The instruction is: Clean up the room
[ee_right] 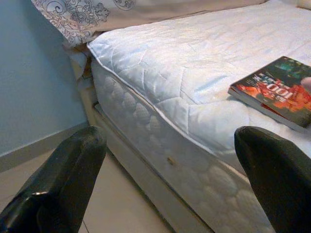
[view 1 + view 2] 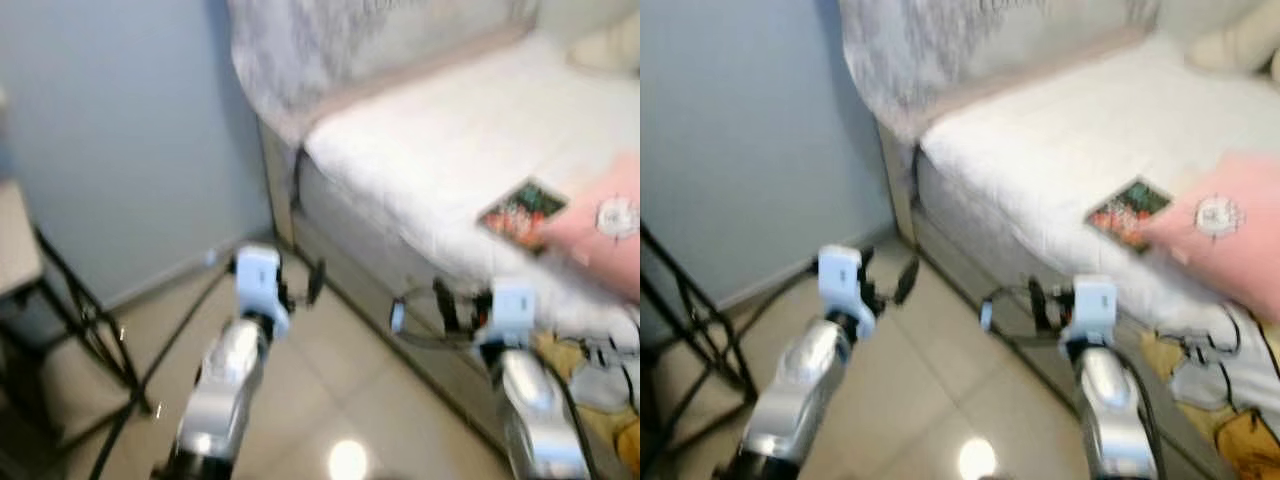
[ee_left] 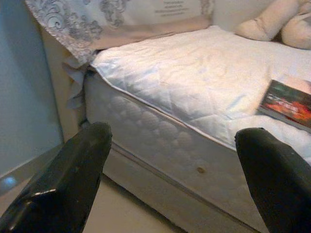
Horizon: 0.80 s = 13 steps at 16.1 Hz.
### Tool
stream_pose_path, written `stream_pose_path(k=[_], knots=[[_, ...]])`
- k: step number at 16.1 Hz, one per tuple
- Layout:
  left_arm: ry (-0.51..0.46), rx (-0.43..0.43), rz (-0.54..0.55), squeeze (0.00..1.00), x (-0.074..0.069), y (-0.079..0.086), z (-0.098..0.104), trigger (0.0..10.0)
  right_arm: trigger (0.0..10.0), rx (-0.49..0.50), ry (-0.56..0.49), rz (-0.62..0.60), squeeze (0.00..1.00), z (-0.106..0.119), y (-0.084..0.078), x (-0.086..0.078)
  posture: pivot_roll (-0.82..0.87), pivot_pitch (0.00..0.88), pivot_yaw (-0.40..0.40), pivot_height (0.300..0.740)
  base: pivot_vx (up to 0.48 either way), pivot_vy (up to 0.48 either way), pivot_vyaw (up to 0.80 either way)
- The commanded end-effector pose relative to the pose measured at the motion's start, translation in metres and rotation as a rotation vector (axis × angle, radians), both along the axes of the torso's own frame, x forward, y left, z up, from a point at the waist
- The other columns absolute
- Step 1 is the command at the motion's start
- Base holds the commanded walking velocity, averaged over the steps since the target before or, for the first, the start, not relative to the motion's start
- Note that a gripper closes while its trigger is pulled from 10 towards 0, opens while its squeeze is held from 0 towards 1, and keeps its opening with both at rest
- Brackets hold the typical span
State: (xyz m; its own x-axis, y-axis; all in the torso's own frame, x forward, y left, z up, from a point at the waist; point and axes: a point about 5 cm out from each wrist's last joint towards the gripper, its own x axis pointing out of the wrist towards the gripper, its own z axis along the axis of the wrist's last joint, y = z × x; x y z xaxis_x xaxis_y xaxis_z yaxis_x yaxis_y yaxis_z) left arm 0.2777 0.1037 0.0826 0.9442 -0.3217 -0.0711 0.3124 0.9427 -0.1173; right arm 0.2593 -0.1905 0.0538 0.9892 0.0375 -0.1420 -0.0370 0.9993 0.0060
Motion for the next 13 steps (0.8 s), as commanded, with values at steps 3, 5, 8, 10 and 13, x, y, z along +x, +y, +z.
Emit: stream_pose_path(k=[3,5,8,10,13], knots=[[-0.007,0.021,0.020,0.00,0.008,0.012,0.001,10.0,10.0,-0.019,-0.033,0.007,1.00,0.003,0.006,-0.001,-0.11,0.000,0.008,0.740,0.000,0.479,-0.76],[-0.007,0.042,0.018,0.00,0.010,0.013,0.000,10.0,10.0,-0.005,-0.045,0.002,1.00,0.003,0.006,-0.003,-0.11,0.000,0.010,0.740,0.000,0.456,-0.78],[0.002,0.023,0.017,0.00,0.016,0.015,0.003,10.0,10.0,-0.008,-0.041,-0.049,1.00,0.002,0.004,-0.002,-0.11,0.000,0.019,0.740,0.000,0.449,-0.76],[-0.017,0.042,0.028,0.00,0.016,0.016,0.005,10.0,10.0,-0.009,-0.044,-0.061,1.00,0.003,0.002,-0.001,-0.11,0.000,0.019,0.740,0.000,0.465,-0.74],[-0.062,0.074,0.010,0.00,0.015,0.011,0.009,10.0,10.0,-0.006,-0.078,0.004,0.00,0.006,0.008,-0.002,-0.11,0.000,0.019,0.740,0.100,-0.124,-0.46]])
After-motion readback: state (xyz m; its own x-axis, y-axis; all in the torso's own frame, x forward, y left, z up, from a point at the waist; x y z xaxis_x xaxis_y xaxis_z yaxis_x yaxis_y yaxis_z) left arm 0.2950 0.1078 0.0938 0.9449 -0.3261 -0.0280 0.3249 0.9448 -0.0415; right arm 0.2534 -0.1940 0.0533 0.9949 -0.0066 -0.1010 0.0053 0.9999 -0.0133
